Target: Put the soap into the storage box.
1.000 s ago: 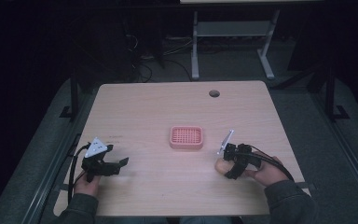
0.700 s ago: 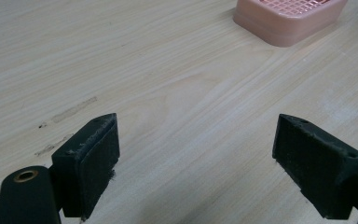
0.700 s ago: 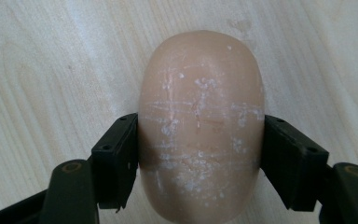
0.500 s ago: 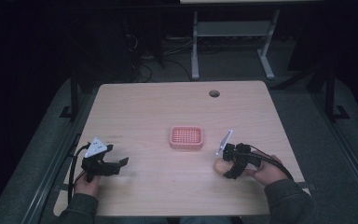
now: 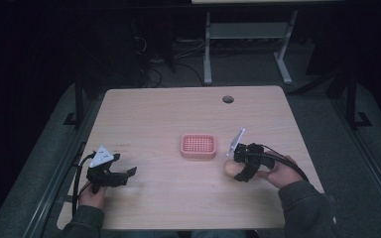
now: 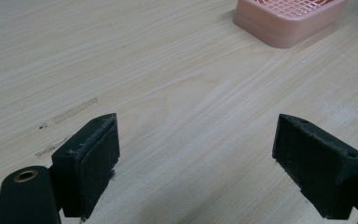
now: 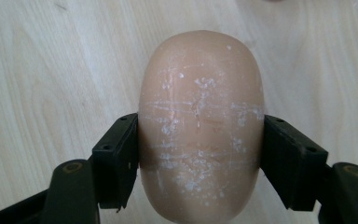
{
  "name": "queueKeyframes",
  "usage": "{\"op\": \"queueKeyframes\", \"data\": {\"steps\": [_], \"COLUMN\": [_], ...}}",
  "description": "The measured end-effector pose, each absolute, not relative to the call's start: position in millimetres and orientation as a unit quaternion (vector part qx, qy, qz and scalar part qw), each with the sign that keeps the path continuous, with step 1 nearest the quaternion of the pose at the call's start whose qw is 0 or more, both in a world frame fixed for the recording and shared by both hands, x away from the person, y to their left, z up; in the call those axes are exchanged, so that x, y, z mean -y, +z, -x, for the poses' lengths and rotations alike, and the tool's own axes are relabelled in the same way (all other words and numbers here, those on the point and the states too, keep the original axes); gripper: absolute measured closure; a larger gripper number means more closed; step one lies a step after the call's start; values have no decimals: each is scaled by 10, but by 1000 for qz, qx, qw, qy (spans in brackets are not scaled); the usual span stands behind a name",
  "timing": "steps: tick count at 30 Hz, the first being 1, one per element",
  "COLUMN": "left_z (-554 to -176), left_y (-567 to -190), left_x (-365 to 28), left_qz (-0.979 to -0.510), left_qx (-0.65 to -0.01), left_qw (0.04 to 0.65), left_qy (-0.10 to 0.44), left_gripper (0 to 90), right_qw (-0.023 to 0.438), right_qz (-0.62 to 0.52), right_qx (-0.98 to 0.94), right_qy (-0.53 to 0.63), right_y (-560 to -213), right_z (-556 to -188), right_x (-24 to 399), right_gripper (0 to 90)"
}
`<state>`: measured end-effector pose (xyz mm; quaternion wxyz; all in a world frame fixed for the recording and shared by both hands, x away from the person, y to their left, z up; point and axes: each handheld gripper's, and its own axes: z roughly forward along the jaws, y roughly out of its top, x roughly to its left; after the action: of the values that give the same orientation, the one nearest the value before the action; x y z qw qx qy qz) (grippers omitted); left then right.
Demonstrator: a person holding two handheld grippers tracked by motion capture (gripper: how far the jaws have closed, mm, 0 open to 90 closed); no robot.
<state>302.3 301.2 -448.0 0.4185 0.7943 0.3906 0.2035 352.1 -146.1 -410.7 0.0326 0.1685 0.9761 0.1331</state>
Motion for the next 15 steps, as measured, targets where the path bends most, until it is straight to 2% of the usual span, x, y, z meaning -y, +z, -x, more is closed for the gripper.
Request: {"op": "queueKeyframes", "data": {"steps": [15], "left_z": [-3022], "left_y": [-4475], "left_x": [-3015], "left_qz": [-795], "left_qx": [-390], "left_qw": [418], "left_qy": [203], "left_gripper": [143], "right_qw": [20], "right_qz": [-168], "right_qx": [-976], "right_qy": [138], "right_y": [-4032], "right_z": [-3829], "right_x": [1332], "right_gripper": [320]}}
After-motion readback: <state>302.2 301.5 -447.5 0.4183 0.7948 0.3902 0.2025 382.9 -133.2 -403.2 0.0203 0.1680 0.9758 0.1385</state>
